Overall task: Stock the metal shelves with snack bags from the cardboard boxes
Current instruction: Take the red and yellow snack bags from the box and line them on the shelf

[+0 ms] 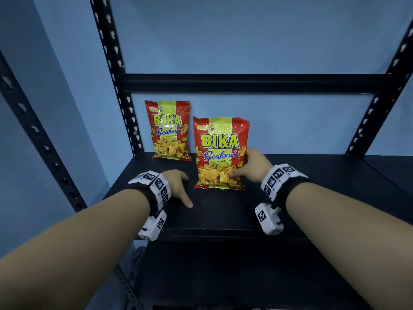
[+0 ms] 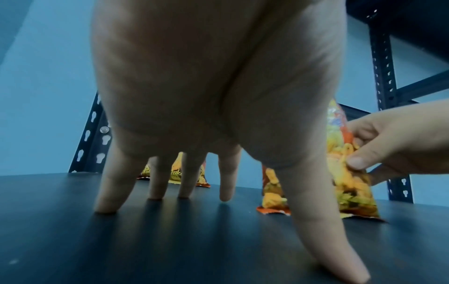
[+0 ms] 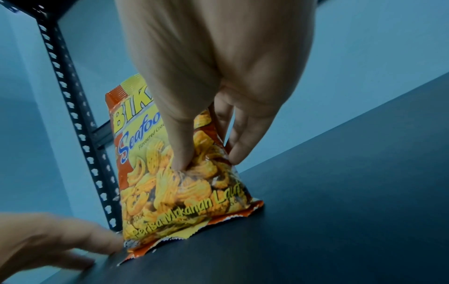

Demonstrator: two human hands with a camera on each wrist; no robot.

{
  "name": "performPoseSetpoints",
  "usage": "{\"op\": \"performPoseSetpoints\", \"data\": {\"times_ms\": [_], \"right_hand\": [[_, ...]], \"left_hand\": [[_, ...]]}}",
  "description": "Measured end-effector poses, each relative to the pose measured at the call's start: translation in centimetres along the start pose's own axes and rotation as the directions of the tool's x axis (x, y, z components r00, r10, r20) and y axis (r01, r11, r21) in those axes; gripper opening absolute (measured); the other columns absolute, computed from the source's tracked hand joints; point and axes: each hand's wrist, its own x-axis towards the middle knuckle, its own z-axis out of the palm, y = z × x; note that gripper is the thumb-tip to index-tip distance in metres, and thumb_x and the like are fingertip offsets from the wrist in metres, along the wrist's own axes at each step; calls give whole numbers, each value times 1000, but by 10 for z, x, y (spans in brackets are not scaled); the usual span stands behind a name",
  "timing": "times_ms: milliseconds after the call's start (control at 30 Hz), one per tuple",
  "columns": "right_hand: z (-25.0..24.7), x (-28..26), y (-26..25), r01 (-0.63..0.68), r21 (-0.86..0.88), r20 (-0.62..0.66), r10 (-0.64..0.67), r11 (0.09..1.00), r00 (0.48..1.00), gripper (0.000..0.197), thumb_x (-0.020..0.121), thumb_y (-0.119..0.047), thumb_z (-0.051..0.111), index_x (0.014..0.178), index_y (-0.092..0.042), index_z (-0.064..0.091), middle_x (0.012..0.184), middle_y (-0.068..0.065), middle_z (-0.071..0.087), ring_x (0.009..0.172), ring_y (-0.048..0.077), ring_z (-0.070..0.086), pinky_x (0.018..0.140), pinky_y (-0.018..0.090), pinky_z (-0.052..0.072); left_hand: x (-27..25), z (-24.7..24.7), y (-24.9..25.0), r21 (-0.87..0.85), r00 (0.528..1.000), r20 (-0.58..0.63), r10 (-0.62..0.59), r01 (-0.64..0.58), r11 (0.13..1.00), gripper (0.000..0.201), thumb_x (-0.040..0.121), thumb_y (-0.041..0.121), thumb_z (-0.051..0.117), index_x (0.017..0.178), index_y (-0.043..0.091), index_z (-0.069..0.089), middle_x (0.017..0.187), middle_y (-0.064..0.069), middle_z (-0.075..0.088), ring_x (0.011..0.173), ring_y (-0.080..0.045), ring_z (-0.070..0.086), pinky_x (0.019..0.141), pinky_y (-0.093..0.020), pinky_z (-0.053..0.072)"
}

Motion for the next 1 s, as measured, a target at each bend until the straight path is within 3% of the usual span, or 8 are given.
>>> {"op": "performPoseSetpoints", "data": {"times_ms": [133, 400, 633, 833, 933, 1000], "right_hand": [[0, 36, 4, -50, -63, -49, 47, 997, 998, 75, 60, -29, 99, 124, -26, 61, 112, -8, 74, 104, 18, 70, 98, 45, 56], [0, 98, 1, -111, -131, -118, 96, 985, 988, 75, 67, -27, 97, 130, -21, 56, 118, -2, 70, 109, 23, 66, 99, 41, 54], [1, 131, 1, -164, -146, -180, 137, 976, 974, 72, 68, -23, 96, 126, -19, 54, 112, 2, 69, 100, 23, 65, 85, 34, 53], [-3, 127, -1, -283, -158, -141, 262, 946, 955, 80, 65, -36, 97, 126, -13, 51, 110, 4, 64, 94, 24, 61, 79, 37, 53], [-8, 107, -4, -330, -176, -110, 315, 927, 943, 88, 59, -50, 97, 121, -8, 50, 100, 10, 63, 87, 29, 65, 63, 36, 54], [-10, 85, -9, -297, -203, -80, 286, 933, 955, 74, 63, -53, 93, 107, -9, 53, 91, 12, 61, 82, 27, 67, 67, 41, 59]], "left_hand": [[4, 1, 0, 17, 1000, -22, -20, 20, 1000, 110, 60, 47, 96, 155, 24, 44, 154, 2, 48, 138, -21, 50, 107, -31, 43], [9, 1, -2, 58, 999, -8, -41, 41, 997, 109, 59, 47, 97, 153, 29, 44, 153, 2, 47, 136, -23, 50, 109, -41, 47], [15, 0, -2, 123, 999, -20, -46, 49, 991, 110, 53, 53, 97, 149, 32, 46, 144, 0, 46, 127, -25, 54, 105, -43, 50], [16, 0, -4, 133, 999, -26, -42, 45, 990, 111, 51, 55, 97, 147, 33, 47, 143, -1, 45, 127, -26, 54, 106, -44, 50], [11, -3, 0, 133, 999, -18, -26, 28, 991, 108, 57, 52, 96, 150, 29, 46, 147, -1, 47, 130, -24, 52, 108, -42, 48], [5, -4, 2, 119, 1000, -17, -14, 16, 993, 106, 61, 49, 95, 151, 27, 45, 149, 0, 47, 132, -23, 52, 107, -39, 48]]}}
